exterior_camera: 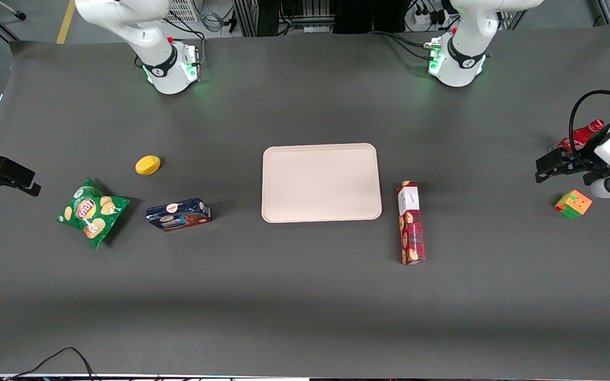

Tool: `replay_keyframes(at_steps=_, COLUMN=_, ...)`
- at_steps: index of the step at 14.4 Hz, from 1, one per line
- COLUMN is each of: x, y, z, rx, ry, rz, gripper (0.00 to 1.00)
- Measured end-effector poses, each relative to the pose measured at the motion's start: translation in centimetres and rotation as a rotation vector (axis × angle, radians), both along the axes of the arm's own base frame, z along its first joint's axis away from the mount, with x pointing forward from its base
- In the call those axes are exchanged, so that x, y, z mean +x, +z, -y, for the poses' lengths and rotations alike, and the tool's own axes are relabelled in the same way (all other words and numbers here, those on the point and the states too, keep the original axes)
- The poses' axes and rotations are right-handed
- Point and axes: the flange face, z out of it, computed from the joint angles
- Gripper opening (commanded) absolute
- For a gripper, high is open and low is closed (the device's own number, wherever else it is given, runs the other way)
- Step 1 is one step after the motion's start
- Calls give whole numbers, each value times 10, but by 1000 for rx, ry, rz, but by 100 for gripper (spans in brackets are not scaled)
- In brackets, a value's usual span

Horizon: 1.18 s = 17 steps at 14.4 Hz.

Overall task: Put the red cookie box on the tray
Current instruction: 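Move the left gripper from rest toward the red plaid shortbread box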

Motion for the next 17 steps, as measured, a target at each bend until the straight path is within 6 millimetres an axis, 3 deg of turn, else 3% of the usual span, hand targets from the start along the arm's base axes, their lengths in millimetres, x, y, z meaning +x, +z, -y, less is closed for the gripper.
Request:
replay_keyframes(at_steps=13, x=1, y=-1, z=1, rx=-1, ry=-2, rz=-1, gripper=100)
replay_keyframes(at_steps=17, x=0, y=-1, z=18, rx=-4, ry=-29, rz=-4, gripper=100)
